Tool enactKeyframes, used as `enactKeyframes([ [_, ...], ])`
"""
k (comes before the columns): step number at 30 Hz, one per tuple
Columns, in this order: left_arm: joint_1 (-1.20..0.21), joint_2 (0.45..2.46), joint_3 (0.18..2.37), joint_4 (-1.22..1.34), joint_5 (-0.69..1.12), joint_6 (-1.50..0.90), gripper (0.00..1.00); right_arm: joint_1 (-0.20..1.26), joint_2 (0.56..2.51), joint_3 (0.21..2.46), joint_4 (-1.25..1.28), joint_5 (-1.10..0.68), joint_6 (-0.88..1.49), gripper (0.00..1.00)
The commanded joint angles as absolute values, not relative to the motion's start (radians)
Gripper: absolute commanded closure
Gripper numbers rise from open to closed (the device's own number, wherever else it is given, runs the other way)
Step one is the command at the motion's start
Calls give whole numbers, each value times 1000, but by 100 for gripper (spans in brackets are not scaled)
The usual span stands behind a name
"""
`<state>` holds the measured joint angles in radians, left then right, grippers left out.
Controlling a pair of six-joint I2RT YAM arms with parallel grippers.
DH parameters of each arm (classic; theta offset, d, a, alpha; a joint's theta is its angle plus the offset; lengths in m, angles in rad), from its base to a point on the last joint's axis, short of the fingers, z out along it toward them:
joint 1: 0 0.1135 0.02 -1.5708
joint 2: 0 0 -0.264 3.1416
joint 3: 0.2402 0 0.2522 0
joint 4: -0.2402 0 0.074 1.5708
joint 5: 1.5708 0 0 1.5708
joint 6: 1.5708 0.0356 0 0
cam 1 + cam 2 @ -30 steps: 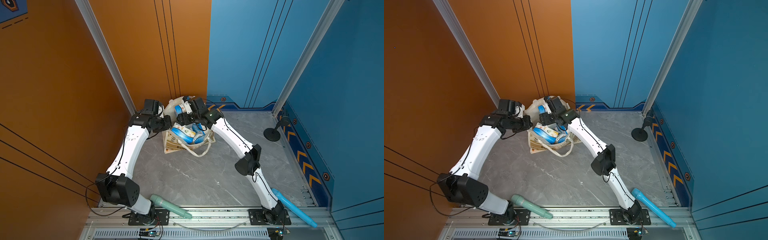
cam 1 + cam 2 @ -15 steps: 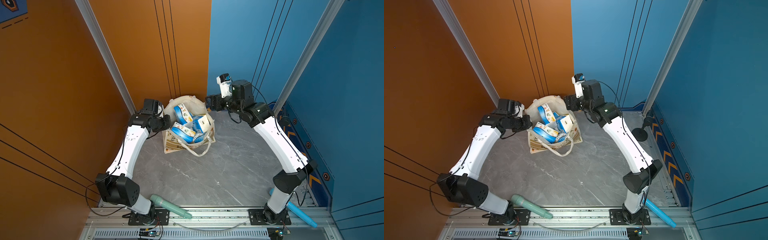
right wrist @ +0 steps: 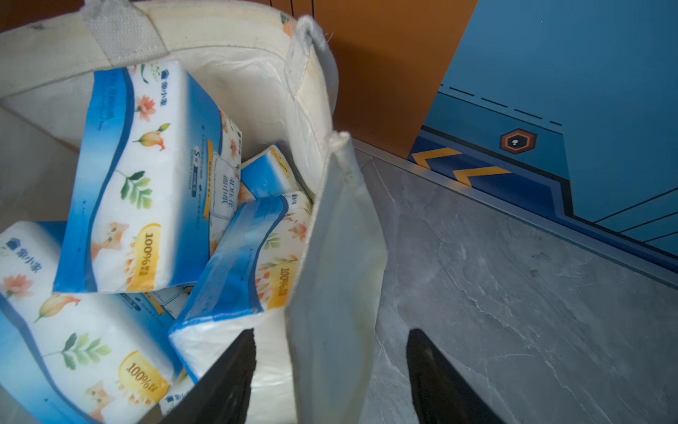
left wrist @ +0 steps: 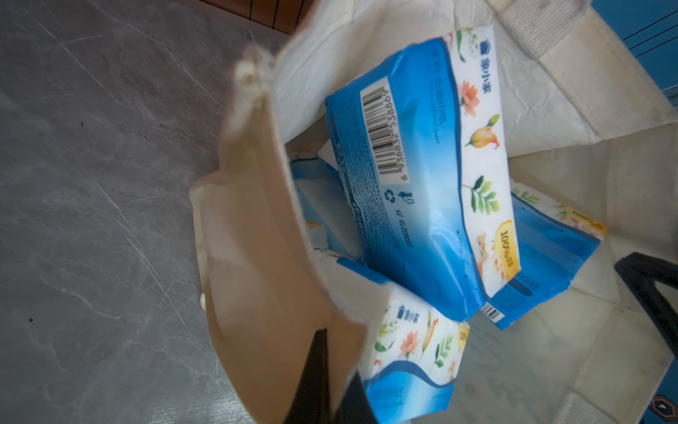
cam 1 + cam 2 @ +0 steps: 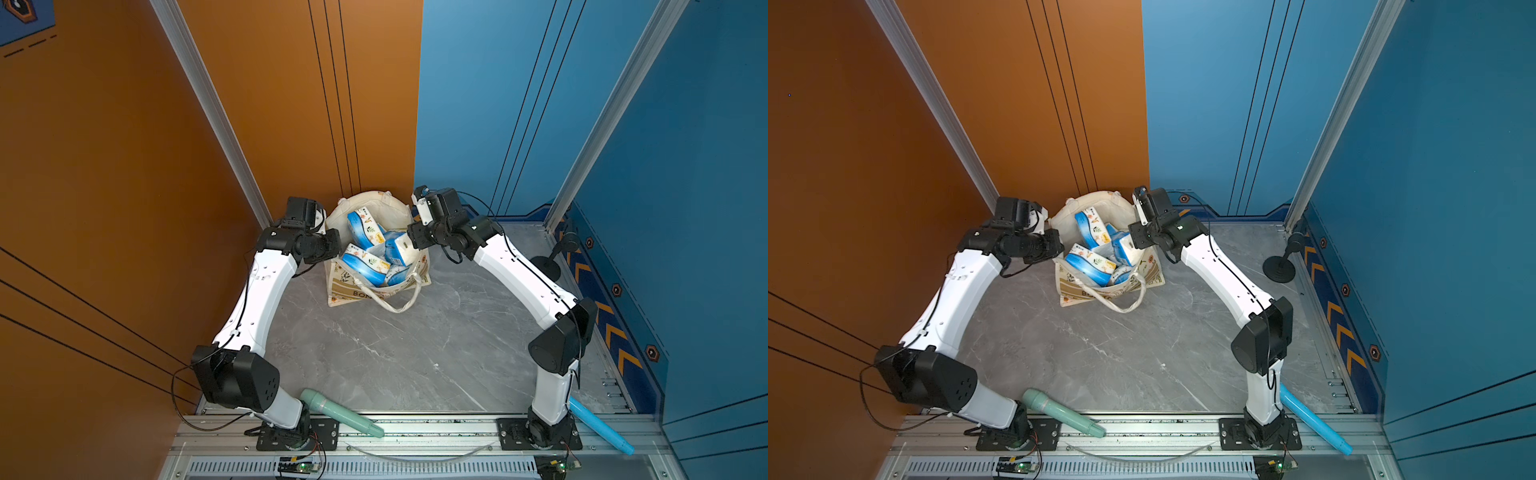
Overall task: Put tissues into the canvas bag
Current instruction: Adjust the canvas bag at the center of the board.
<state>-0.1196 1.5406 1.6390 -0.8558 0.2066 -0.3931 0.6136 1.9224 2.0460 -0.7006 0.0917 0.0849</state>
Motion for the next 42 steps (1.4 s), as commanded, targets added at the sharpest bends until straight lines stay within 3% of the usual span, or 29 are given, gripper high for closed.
enactKeyframes([
  [1,-118,1546,1677,-809,207,-387,100,613,1964,2096,-731,162,79,41],
  [3,-117,1545,1674,-808,207,-387,100,613,1974,2095,-735,175,82,50],
  [9,-115,1551,1667,-809,202,-385,100,609,1930,2051,-717,230,94,100],
  [21,-154,1599,1737,-832,160,-370,100,487,1570,1871,-643,313,105,100],
  [26,-175,1646,1752,-831,158,-382,100,420,1588,1837,-697,225,138,100],
  [35,-297,1767,1862,-825,172,-376,100,392,1651,1754,-675,223,163,100],
  [42,-311,1752,1904,-824,172,-387,100,353,1636,1718,-667,204,166,97],
])
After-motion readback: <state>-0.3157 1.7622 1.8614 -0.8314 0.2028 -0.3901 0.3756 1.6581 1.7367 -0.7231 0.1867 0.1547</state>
